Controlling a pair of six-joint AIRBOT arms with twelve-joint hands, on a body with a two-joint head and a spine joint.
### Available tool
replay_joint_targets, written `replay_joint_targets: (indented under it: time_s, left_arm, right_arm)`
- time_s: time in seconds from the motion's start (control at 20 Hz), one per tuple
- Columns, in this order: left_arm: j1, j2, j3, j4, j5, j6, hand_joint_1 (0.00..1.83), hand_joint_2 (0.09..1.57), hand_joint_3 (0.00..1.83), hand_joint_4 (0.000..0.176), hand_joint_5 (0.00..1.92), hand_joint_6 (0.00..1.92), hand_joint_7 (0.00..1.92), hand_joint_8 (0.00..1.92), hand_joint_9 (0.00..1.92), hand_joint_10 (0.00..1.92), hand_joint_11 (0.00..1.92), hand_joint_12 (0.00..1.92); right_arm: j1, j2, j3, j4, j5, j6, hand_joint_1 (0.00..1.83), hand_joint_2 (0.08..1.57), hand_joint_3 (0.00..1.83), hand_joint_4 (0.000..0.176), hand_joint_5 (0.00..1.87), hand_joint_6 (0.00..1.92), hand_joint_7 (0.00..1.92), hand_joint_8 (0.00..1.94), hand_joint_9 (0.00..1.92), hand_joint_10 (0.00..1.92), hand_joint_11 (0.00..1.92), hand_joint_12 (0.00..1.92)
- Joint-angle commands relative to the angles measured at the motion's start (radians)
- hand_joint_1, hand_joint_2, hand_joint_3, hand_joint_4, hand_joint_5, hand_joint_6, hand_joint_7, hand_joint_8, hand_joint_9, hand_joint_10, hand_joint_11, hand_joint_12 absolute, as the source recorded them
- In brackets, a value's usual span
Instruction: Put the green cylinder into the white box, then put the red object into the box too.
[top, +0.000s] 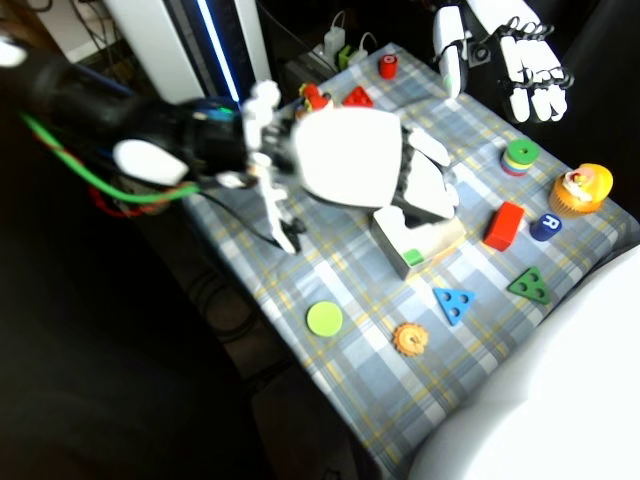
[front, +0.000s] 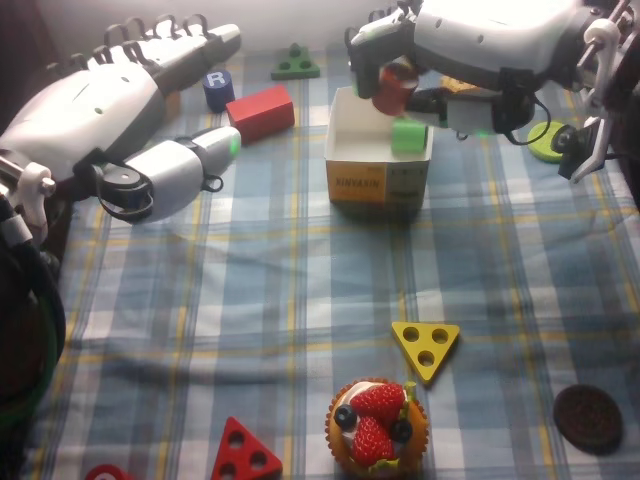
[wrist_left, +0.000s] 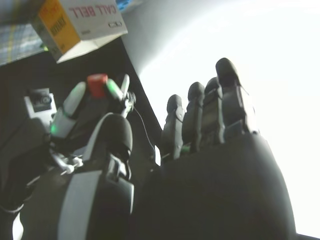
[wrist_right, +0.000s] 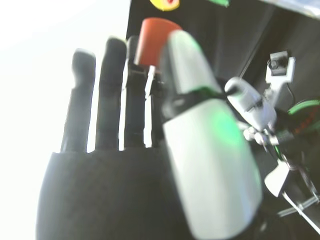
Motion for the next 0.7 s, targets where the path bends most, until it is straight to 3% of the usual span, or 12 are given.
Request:
replay_joint_targets:
  time_s: [0.0,0.05,0.1,0.15,0.2,0.3,0.35,0.4,0.45,0.5,0.6,0.65]
  left_arm:
    - [-0.016,-0.004,0.005,0.039,-0.111,-0.002,0.36,1.46,0.0,0.084,0.16,0.0,0.1,0.0,0.01,0.0,0.0,0.24]
    - [-0.016,-0.005,0.005,0.039,-0.113,-0.002,0.38,1.46,0.0,0.083,0.17,0.0,0.11,0.0,0.02,0.01,0.0,0.29]
    - [-0.016,-0.008,0.005,0.039,-0.116,-0.002,0.39,1.45,0.0,0.082,0.17,0.0,0.12,0.0,0.03,0.01,0.0,0.36]
    - [-0.015,-0.008,0.004,0.039,-0.117,-0.002,0.4,1.45,0.0,0.082,0.17,0.0,0.12,0.0,0.03,0.01,0.0,0.38]
    - [-0.015,-0.008,0.002,0.04,-0.12,-0.002,0.38,1.45,0.0,0.092,0.16,0.0,0.11,0.0,0.03,0.01,0.0,0.4]
    - [-0.013,0.002,-0.008,0.045,-0.137,-0.002,0.35,1.45,0.0,0.083,0.16,0.0,0.12,0.0,0.04,0.02,0.0,0.45]
    - [-0.011,0.009,-0.015,0.048,-0.149,-0.002,0.37,1.44,0.0,0.088,0.17,0.01,0.12,0.0,0.04,0.02,0.0,0.44]
    - [-0.009,0.018,-0.025,0.051,-0.161,-0.002,0.42,1.43,0.0,0.071,0.18,0.01,0.13,0.0,0.05,0.02,0.0,0.39]
    - [-0.009,0.027,-0.037,0.056,-0.178,-0.002,0.42,1.42,0.0,0.069,0.18,0.0,0.13,0.0,0.04,0.01,0.0,0.34]
    - [-0.009,0.032,-0.044,0.06,-0.189,-0.002,0.38,1.42,0.0,0.075,0.17,0.0,0.12,0.0,0.04,0.02,0.0,0.33]
    - [-0.009,0.034,-0.049,0.064,-0.204,-0.009,0.4,1.41,0.0,0.078,0.15,0.0,0.13,0.0,0.06,0.03,0.0,0.49]
    - [-0.009,0.034,-0.048,0.071,-0.21,-0.03,0.4,1.4,0.0,0.076,0.15,0.0,0.13,0.0,0.07,0.03,0.0,0.56]
  right_arm:
    - [0.019,0.001,0.004,0.016,0.109,0.001,0.98,1.13,0.0,0.02,0.14,0.32,0.16,0.24,0.02,0.83,0.01,1.59]
    - [0.02,0.002,0.004,0.016,0.109,0.001,0.91,1.12,0.0,0.035,0.06,0.12,0.06,0.06,0.0,0.3,0.0,0.97]
    - [0.02,0.004,0.001,0.016,0.11,0.001,0.85,1.14,0.0,0.048,0.01,0.02,0.01,0.01,0.0,0.06,0.0,0.45]
    - [0.022,0.006,-0.005,0.018,0.114,0.001,0.81,1.15,0.0,0.044,0.0,0.0,0.0,0.0,0.0,0.01,0.0,0.09]
    - [0.022,0.019,-0.016,0.018,0.123,0.001,0.78,1.16,0.01,0.033,0.0,0.0,0.0,0.0,0.0,0.0,0.0,0.02]
    - [0.022,0.092,-0.074,0.018,0.172,0.001,0.76,1.19,0.02,0.007,0.0,0.0,0.0,0.0,0.03,0.01,0.0,0.0]
    - [0.022,0.126,-0.102,0.018,0.197,0.001,0.73,1.2,0.02,0.016,0.0,0.0,0.0,0.0,0.04,0.02,0.03,0.01]
    - [0.022,0.16,-0.132,0.018,0.229,0.001,0.63,1.24,0.02,0.029,0.0,0.0,0.0,0.0,0.01,0.0,0.01,0.25]
    - [0.022,0.2,-0.168,0.018,0.27,0.001,0.57,1.25,0.02,0.03,0.0,0.0,0.0,0.0,0.0,0.0,0.0,0.3]
    - [0.016,0.228,-0.194,0.021,0.303,0.001,0.5,1.27,0.01,0.019,0.0,0.0,0.0,0.0,0.0,0.0,0.0,0.43]
    - [-0.022,0.275,-0.238,0.04,0.364,0.001,0.32,1.3,0.0,0.03,0.0,0.0,0.0,0.0,0.04,0.02,0.0,0.69]
    - [-0.05,0.295,-0.255,0.06,0.402,0.001,0.3,1.31,0.0,0.022,0.0,0.0,0.0,0.0,0.03,0.01,0.0,0.76]
